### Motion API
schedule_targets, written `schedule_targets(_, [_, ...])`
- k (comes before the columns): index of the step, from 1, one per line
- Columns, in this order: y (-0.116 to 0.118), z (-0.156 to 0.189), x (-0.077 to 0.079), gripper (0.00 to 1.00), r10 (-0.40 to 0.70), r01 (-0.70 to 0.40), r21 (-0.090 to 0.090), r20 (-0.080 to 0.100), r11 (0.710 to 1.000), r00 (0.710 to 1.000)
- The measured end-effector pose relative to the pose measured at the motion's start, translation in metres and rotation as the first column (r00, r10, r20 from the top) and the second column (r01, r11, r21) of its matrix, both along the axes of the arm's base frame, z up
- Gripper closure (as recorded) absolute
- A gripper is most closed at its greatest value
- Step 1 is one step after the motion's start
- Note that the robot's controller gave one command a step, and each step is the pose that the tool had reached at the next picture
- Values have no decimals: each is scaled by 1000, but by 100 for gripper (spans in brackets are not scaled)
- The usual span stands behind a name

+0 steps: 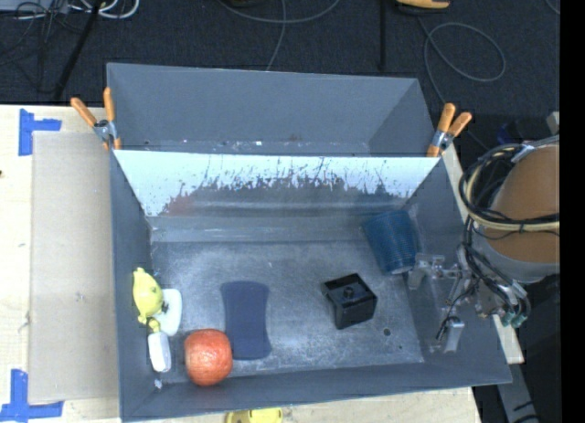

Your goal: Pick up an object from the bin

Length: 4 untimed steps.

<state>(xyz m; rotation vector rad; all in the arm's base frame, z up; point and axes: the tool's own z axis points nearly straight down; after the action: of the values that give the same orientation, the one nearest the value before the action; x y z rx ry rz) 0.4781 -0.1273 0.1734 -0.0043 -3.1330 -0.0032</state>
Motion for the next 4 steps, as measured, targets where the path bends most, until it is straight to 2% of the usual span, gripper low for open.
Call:
schedule_targets(1, [1, 4, 2, 100, 6, -6, -2, 8, 1000, 1000])
schedule_targets(2, [1, 4, 2, 0, 8, -8, -2, 8, 1000, 1000])
schedule_targets(3, [1, 4, 2, 100, 10, -10, -2, 8, 1000, 1000])
schedule_targets(4, [1, 4, 2, 0, 12, -12, -2, 8, 1000, 1000])
